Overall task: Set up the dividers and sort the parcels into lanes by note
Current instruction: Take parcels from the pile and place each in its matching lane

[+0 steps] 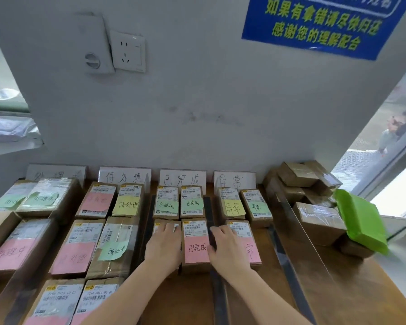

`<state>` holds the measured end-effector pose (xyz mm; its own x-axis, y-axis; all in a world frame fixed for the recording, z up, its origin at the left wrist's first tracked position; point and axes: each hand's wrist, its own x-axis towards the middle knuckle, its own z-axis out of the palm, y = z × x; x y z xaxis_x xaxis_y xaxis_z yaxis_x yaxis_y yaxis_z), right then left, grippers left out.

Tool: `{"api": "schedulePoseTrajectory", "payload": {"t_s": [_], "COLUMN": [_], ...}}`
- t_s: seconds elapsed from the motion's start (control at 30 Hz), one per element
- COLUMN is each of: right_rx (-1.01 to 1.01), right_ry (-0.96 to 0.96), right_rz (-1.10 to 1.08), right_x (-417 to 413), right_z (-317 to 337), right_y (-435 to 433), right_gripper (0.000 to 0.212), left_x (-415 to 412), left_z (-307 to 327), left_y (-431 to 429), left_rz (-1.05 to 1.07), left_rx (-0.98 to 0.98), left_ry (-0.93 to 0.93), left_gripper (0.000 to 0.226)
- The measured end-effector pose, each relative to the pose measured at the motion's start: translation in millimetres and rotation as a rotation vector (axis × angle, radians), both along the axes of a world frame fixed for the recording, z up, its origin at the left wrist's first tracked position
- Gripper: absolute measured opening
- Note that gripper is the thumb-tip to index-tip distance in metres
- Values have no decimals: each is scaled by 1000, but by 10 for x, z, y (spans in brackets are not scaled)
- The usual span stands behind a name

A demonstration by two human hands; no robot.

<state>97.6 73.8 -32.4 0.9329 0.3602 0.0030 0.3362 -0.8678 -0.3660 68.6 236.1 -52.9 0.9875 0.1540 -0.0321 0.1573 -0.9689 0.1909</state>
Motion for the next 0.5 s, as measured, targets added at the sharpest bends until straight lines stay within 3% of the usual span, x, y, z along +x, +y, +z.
{"api": "schedulePoseTrajectory", "payload": {"t_s": [0.3,0.5], "right_rx": [-204,-242], "right_ry": [-113,-115], "right_rz": [-163,-310], "right_x": [171,268], "right_z": [454,528], "right_y": [-973,-1799], "right_gripper": [53,45], "left_x": [423,649], "left_z": [584,709], "left_y": [-754,-1512], "left_rz": [-193,-296], "left_rx": [9,-21], "left_ry": [-119,-160], "left_gripper": [51,51]}}
